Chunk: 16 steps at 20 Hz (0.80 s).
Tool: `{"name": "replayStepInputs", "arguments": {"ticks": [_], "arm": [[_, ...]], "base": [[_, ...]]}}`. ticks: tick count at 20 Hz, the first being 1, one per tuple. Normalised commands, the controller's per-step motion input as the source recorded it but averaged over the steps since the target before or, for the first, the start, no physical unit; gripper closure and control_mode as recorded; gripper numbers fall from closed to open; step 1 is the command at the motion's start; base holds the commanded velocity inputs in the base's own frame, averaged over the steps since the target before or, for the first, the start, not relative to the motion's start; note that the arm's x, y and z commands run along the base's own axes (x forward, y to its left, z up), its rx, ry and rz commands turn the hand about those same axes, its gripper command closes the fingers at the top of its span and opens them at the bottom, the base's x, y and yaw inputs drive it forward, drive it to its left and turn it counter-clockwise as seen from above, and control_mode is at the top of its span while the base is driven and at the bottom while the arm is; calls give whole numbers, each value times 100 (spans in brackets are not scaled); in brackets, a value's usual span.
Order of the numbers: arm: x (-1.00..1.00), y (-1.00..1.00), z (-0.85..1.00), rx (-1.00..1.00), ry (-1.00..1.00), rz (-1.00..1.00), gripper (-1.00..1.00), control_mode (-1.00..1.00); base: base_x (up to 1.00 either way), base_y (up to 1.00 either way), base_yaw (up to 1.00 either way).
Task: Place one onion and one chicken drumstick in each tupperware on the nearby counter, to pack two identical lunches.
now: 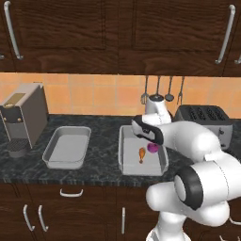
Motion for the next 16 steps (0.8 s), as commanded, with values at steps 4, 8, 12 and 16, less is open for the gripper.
{"name": "replayStepInputs", "arguments": {"ticks": [4,8,12,16], "arm": [[-100,34,43,0,-14,0,-100,-100],[-100,34,73,0,-20,0,-100,-100],[-100,8,73,0,-17,3,-100,-100],[-100,20,83,0,-3,14,-100,-100]], "base": [[0,0,0],[0,0,0],[0,0,0],[0,0,0]]}}
